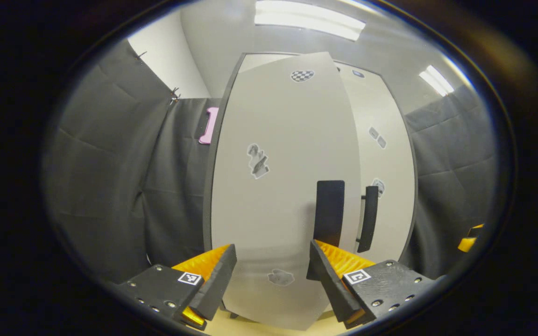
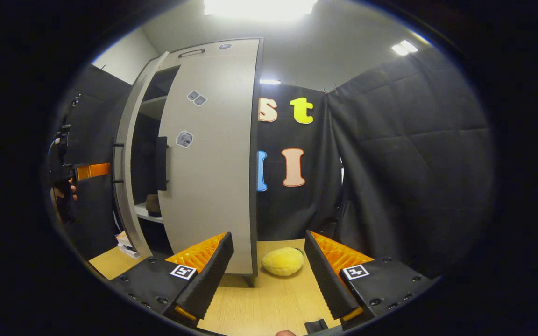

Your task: Grab one shoe with the right hand and put it into the shoe cabinet, grab the other shoe with the left hand and put it into the shoe cabinet; then close the right door with the right hand and the left door with the left hand.

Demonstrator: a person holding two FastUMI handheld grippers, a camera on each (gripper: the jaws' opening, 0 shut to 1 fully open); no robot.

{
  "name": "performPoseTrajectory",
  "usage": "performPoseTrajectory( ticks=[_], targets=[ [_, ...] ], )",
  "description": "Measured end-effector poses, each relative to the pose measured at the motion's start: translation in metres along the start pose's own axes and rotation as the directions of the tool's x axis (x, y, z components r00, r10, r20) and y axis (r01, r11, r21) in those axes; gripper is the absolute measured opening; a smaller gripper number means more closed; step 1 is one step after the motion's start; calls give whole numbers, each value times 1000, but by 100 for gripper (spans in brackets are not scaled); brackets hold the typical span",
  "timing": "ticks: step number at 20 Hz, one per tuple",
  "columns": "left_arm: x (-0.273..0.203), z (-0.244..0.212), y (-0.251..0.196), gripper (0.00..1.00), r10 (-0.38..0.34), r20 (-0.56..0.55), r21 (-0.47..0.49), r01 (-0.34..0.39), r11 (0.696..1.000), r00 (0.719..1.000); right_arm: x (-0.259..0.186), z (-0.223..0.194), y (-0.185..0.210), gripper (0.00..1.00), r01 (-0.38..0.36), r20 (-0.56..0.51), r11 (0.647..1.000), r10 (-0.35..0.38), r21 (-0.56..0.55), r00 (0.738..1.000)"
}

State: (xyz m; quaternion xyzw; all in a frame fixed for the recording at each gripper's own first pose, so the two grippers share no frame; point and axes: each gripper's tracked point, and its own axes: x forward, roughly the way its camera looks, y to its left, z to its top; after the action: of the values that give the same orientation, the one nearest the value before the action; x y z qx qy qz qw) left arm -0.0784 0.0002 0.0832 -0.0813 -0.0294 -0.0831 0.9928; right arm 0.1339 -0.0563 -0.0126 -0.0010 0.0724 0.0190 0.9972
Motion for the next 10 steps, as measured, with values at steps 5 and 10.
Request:
performPoseTrajectory(
  ticks=[5, 10],
  targets=[
    [-22, 8, -3, 93, 14, 13, 24, -15, 1000, 1000, -7, 8, 11, 96, -62, 23, 998, 62, -3, 998],
    [-69, 12, 10, 93, 63, 18, 76, -65, 995, 998, -24, 15, 16, 96, -127, 42, 992, 127, -6, 991]
  ],
)
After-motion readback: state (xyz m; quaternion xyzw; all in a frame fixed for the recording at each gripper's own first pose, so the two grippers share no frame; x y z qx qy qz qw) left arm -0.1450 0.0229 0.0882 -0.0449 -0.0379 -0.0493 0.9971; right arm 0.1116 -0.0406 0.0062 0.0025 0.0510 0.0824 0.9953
